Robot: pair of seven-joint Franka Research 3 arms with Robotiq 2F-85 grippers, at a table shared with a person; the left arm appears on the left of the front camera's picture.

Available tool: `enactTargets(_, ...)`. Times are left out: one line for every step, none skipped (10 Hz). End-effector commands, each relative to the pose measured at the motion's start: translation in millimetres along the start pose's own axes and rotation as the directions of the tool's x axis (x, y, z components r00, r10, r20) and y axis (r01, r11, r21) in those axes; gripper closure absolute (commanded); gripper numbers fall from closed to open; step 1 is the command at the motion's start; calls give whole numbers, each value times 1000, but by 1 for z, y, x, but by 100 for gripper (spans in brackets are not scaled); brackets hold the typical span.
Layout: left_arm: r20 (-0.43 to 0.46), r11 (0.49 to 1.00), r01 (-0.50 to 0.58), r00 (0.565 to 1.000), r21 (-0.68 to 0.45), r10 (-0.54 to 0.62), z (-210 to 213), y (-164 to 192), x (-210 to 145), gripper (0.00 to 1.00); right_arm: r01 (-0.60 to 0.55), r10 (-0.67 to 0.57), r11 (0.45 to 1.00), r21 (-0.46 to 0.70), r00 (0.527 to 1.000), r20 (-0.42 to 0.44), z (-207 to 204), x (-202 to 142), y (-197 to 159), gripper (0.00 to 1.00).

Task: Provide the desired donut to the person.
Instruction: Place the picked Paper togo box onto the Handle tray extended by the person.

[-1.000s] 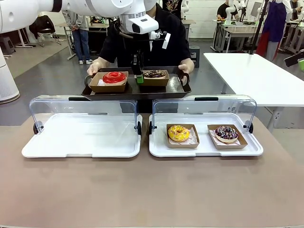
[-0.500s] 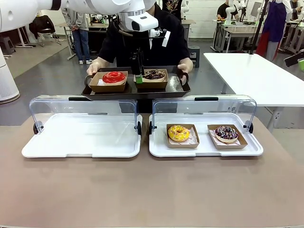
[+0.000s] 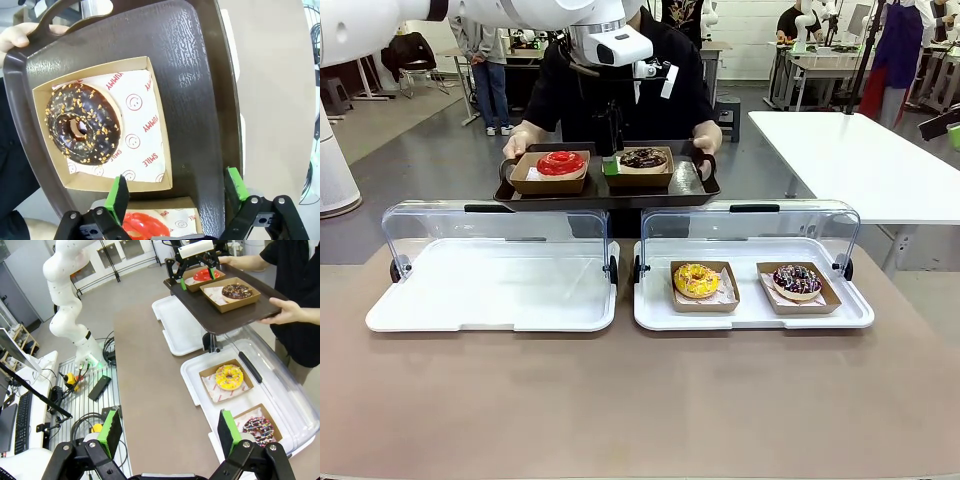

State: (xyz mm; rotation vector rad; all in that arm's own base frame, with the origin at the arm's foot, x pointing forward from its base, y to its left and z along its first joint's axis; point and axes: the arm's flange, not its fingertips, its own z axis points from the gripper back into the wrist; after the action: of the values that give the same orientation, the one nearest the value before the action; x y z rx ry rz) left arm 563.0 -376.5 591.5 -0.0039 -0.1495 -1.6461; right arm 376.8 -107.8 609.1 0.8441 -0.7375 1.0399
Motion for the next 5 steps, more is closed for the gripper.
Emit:
enactTargets(-2,1000,-25,1000,-12,25,9,4,1,0,-9,9,1000,9,1000,15,0,0,0,0)
enactTargets(-34,998,-55,998,-4,55,9,5,1,0,-9,9,1000,9,1000,15,0,0,0,0)
enactTargets(0,1000,-2,1000,0,2,0,0,0,0,-9,9,1000,9,1000,15,0,0,0,0)
enactTargets(0,1000,-2,1000,0,2,0,0,0,0,-9,9,1000,9,1000,15,0,0,0,0)
enactTargets(0,1000,-2,1000,0,2,0,0,0,0,-9,9,1000,9,1000,15,0,0,0,0)
